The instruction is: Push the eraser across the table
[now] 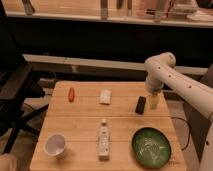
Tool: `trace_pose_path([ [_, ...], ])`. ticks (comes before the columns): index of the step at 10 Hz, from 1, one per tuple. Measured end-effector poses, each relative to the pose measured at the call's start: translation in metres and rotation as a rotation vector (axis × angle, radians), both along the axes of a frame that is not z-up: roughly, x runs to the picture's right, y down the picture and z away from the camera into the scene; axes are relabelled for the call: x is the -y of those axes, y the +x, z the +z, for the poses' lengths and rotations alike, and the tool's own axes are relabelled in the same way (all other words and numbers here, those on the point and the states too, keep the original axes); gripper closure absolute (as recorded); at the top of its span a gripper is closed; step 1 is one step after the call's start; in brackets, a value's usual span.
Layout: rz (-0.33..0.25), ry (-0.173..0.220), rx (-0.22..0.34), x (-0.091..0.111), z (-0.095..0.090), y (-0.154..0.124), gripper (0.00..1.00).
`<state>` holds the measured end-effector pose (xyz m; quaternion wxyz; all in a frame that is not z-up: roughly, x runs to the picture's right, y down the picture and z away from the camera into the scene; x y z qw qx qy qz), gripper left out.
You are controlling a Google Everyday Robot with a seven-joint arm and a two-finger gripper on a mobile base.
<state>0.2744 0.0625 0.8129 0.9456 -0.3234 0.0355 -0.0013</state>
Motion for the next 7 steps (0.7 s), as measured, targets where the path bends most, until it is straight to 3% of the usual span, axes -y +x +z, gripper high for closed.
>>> trace_pose_path([
  [7, 0.01, -0.015, -0.003, -0.006, 0.0059, 0.0024, 0.2],
])
